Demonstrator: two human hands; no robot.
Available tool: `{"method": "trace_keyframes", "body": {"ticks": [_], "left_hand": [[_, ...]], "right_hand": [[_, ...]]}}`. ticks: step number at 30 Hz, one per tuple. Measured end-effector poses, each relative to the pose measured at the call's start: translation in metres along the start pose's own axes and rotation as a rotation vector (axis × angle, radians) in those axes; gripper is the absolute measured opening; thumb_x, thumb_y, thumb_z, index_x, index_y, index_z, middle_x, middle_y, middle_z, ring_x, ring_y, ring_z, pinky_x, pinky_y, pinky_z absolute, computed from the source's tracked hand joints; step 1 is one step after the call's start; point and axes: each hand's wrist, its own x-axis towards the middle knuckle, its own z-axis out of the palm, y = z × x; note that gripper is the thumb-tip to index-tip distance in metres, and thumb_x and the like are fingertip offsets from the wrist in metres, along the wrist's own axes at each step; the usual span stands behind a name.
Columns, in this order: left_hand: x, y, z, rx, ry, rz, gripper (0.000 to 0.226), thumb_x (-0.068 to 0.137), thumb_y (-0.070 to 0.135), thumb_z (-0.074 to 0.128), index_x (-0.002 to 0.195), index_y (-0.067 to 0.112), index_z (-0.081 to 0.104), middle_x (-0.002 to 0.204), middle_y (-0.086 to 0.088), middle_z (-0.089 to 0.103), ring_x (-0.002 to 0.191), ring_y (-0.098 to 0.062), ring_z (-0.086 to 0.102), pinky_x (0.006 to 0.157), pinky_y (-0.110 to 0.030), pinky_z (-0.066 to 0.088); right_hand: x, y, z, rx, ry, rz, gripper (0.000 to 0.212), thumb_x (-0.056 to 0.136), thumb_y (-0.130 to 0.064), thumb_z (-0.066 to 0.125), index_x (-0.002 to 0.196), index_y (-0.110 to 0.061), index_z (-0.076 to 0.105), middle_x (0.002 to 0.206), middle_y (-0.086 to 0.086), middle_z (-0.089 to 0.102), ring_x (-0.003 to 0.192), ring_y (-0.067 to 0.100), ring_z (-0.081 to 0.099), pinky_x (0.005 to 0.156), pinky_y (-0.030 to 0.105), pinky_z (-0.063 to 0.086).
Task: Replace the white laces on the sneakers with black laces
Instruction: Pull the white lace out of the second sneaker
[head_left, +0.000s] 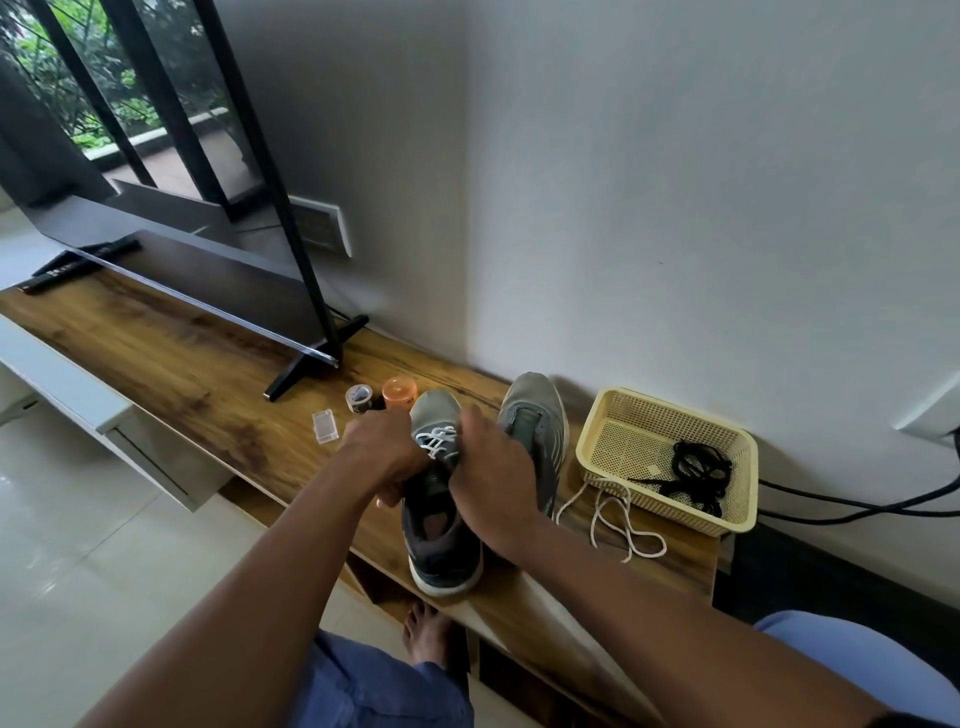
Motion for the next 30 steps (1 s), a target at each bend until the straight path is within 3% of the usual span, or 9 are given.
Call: {"method": "trace_keyframes", "body": {"ticks": [4, 8, 11, 16, 19, 21, 25, 27, 30], "left_hand": [[0.001, -0.005, 0.002, 0.029, -0.018, 0.012, 0.020, 0.094, 0.025, 0.067, 0.099, 0.005, 0.069, 0.074, -0.010, 0.078, 0.064, -0.023, 0.078, 0.066, -0.042, 0.067], [0.010, -0.009, 0.001, 0.131, 0.111, 0.150, 0.019, 0.085, 0.028, 0.077, 0.100, 0.031, 0.066, 0.106, 0.002, 0.071, 0.083, -0.017, 0.073, 0.066, -0.032, 0.059], [0.016, -0.008, 0.006, 0.159, 0.088, 0.254, 0.021, 0.083, 0.028, 0.080, 0.094, 0.042, 0.069, 0.111, 0.008, 0.067, 0.098, -0.013, 0.067, 0.076, -0.031, 0.058], [0.023, -0.005, 0.018, 0.275, 0.141, 0.247, 0.019, 0.081, 0.031, 0.080, 0.099, 0.033, 0.075, 0.105, 0.004, 0.070, 0.097, -0.019, 0.069, 0.078, -0.033, 0.057], [0.025, 0.000, 0.023, 0.319, 0.222, 0.244, 0.009, 0.087, 0.022, 0.068, 0.092, 0.024, 0.075, 0.095, -0.004, 0.071, 0.083, -0.023, 0.066, 0.065, -0.033, 0.050], [0.027, 0.000, 0.025, 0.306, 0.248, 0.238, 0.010, 0.087, 0.020, 0.065, 0.086, 0.023, 0.075, 0.089, -0.006, 0.069, 0.080, -0.024, 0.065, 0.060, -0.030, 0.043], [0.032, -0.008, 0.021, 0.168, 0.236, 0.222, 0.011, 0.083, 0.024, 0.079, 0.074, 0.030, 0.075, 0.083, 0.006, 0.071, 0.078, -0.015, 0.068, 0.050, -0.021, 0.037], [0.033, -0.012, 0.019, 0.041, 0.227, 0.198, 0.021, 0.079, 0.021, 0.086, 0.066, 0.029, 0.072, 0.078, 0.008, 0.072, 0.070, -0.010, 0.070, 0.049, -0.017, 0.044], [0.029, -0.014, 0.015, -0.076, 0.273, 0.107, 0.017, 0.079, 0.008, 0.082, 0.070, 0.018, 0.070, 0.075, -0.002, 0.073, 0.069, -0.018, 0.074, 0.060, -0.031, 0.062]], "right_hand": [[0.009, 0.006, -0.011, 0.052, 0.074, 0.073, 0.006, 0.095, -0.014, 0.048, 0.099, -0.018, 0.050, 0.092, 0.002, 0.061, 0.074, 0.025, 0.057, 0.063, 0.039, 0.044], [0.025, 0.016, -0.024, 0.045, 0.293, 0.189, 0.005, 0.088, -0.019, 0.057, 0.084, -0.018, 0.054, 0.083, -0.001, 0.058, 0.074, 0.022, 0.054, 0.060, 0.036, 0.040], [0.035, 0.031, -0.034, -0.073, 0.327, 0.230, 0.006, 0.082, -0.015, 0.061, 0.084, -0.018, 0.057, 0.080, -0.001, 0.061, 0.075, 0.026, 0.057, 0.059, 0.034, 0.036], [0.031, 0.034, -0.033, -0.261, 0.160, -0.038, 0.016, 0.076, -0.016, 0.061, 0.091, -0.018, 0.068, 0.095, 0.003, 0.060, 0.090, 0.026, 0.052, 0.076, 0.040, 0.044], [0.022, 0.015, -0.026, -0.230, -0.015, -0.236, 0.014, 0.077, -0.033, 0.058, 0.071, -0.020, 0.060, 0.075, 0.003, 0.061, 0.077, 0.026, 0.058, 0.062, 0.034, 0.042], [0.016, 0.007, -0.019, -0.279, -0.121, -0.246, 0.022, 0.078, -0.041, 0.064, 0.070, -0.022, 0.057, 0.070, 0.003, 0.064, 0.072, 0.028, 0.065, 0.057, 0.031, 0.039], [0.010, 0.008, -0.014, -0.275, -0.092, -0.157, 0.019, 0.086, -0.036, 0.068, 0.079, -0.019, 0.066, 0.075, 0.003, 0.069, 0.071, 0.027, 0.068, 0.057, 0.035, 0.050], [0.011, 0.009, -0.015, -0.255, -0.105, -0.116, 0.018, 0.089, -0.033, 0.066, 0.077, -0.020, 0.064, 0.073, 0.002, 0.066, 0.070, 0.026, 0.068, 0.056, 0.035, 0.054], [0.011, 0.009, -0.017, -0.235, -0.111, -0.071, 0.023, 0.089, -0.032, 0.065, 0.073, -0.023, 0.052, 0.067, -0.003, 0.053, 0.066, 0.025, 0.065, 0.054, 0.033, 0.051]]}}
